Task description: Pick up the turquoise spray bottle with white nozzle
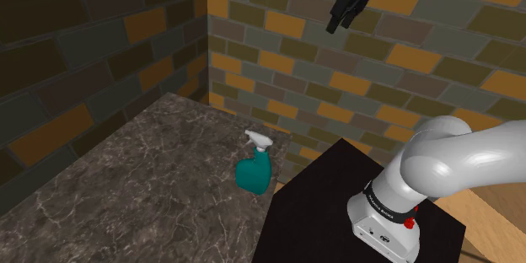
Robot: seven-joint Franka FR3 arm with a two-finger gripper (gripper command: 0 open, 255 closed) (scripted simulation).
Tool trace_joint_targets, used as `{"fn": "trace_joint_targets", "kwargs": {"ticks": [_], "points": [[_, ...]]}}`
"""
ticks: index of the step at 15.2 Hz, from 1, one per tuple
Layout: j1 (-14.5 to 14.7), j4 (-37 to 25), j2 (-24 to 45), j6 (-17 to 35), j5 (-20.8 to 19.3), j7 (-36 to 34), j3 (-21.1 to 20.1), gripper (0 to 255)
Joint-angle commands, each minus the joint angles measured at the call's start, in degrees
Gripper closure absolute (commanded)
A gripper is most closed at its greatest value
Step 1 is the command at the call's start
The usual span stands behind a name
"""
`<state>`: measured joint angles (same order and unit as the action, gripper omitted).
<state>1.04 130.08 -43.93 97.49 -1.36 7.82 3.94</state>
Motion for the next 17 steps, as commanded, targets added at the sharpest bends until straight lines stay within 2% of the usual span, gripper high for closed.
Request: {"fn": "trace_joint_targets", "kwargs": {"ticks": [1,9,17], "points": [[0.0,0.0,0.0,0.0,0.0,0.0,0.0,0],[4.09,7.75,0.06,5.49,3.66,-5.53,-7.99,0],[8.79,12.71,3.51,11.77,7.79,-11.19,-16.38,0]]}}
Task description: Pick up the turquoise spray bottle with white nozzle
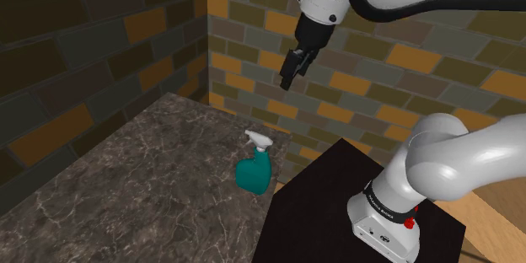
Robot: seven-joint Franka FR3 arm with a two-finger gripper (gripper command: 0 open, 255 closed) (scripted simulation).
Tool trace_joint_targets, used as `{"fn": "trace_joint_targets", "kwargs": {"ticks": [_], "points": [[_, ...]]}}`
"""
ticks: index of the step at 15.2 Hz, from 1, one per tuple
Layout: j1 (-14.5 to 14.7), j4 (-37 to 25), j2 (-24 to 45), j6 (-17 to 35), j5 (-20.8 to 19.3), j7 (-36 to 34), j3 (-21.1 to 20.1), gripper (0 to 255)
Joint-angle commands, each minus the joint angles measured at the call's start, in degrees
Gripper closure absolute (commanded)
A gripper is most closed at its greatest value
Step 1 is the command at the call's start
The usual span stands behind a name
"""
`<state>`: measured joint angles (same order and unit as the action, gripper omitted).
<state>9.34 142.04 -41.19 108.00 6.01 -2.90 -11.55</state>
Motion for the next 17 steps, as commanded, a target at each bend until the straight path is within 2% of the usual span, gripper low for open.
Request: {"fn": "trace_joint_targets", "kwargs": {"ticks": [1,11,17], "points": [[1.06,1.15,1.47,2.11,0.93,-1.19,-1.98,0],[5.98,2.47,11.46,11.07,4.67,-8.68,-13.0,0],[5.92,5.68,13.52,16.32,4.87,-9.03,-14.09,0]]}}
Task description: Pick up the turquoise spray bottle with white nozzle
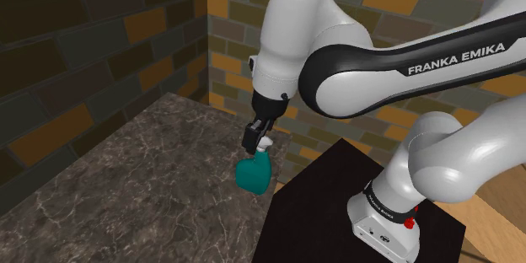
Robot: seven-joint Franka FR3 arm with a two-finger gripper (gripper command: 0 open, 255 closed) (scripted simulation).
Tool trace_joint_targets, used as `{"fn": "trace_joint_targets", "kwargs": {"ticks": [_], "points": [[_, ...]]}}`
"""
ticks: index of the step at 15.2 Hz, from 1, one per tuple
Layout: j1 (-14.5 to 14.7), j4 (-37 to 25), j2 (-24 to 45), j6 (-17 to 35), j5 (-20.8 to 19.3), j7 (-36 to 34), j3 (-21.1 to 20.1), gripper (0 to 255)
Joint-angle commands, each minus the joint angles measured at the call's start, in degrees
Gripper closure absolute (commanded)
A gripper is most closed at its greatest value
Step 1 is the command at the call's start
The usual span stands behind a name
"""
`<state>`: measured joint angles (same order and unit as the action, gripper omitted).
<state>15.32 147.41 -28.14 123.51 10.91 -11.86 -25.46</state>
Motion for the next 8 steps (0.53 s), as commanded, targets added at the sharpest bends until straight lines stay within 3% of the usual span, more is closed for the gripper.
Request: {"fn": "trace_joint_targets", "kwargs": {"ticks": [1,3,4,8], "points": [[-0.1,0.82,0.88,1.71,-0.02,-0.15,-0.38,0],[-0.11,1.1,1.12,2.23,-0.01,-0.19,-0.49,0],[-0.19,0.94,1.39,2.34,-0.09,-0.26,-0.56,255],[-0.21,0.93,1.49,2.43,-0.11,-0.29,-0.59,255]]}}
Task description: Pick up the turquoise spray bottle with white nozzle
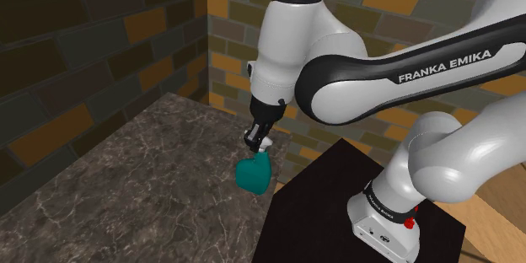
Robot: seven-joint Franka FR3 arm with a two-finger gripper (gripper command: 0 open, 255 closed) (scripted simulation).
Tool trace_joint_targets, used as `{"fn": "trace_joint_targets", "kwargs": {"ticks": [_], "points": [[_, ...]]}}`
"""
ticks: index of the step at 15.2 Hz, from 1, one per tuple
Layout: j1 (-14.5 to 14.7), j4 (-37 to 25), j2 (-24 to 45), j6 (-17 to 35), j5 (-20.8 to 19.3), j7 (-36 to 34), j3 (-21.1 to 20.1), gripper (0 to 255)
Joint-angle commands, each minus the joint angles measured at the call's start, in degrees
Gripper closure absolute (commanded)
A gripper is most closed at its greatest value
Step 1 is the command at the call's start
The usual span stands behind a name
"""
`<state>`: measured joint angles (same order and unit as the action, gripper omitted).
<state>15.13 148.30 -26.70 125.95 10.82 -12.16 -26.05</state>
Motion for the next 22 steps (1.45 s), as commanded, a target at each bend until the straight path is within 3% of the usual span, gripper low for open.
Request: {"fn": "trace_joint_targets", "kwargs": {"ticks": [1,5,22], "points": [[-0.01,0.06,0.04,0.01,-0.01,-0.01,-0.01,255],[0.08,0.21,-0.32,-0.21,0.08,0.1,0.1,255],[0.08,-8.4,-4.75,-13.18,-0.58,0.85,2.7,255]]}}
